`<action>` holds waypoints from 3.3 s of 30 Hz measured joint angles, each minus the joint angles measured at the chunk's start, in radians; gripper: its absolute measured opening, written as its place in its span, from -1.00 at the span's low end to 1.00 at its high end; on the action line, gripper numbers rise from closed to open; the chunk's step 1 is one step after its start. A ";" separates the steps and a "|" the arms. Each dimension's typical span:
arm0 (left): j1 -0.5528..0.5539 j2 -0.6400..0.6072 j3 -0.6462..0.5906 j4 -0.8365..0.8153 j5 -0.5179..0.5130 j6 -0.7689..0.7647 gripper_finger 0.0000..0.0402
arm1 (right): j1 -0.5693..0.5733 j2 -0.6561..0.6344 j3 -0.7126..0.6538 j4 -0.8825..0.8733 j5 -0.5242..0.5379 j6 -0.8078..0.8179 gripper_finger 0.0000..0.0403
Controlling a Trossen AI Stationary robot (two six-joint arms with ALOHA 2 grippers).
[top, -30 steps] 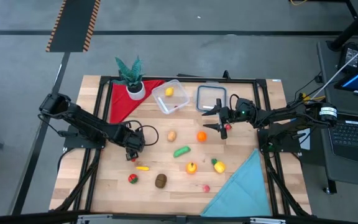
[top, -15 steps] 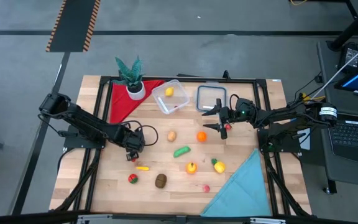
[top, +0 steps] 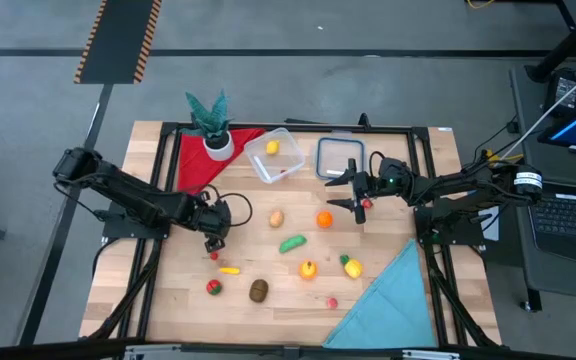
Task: Pick and placing Produce into tupperware
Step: Put the blackberry into the transparent bin
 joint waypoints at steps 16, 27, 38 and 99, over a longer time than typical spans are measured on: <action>0.178 -0.266 0.003 0.312 -0.080 0.329 -0.60 | 0.000 0.000 0.000 0.000 0.000 -0.023 0.24; 0.285 -0.277 -0.075 0.729 0.004 0.555 -0.60 | 0.000 0.000 0.000 0.000 -0.001 -0.022 0.24; 0.396 -0.277 -0.325 1.297 0.243 0.564 -0.58 | 0.018 0.000 0.000 0.021 -0.002 -0.025 0.24; 0.718 0.313 -0.001 1.530 0.227 0.621 -0.61 | -0.032 0.000 0.000 0.044 0.494 0.103 0.24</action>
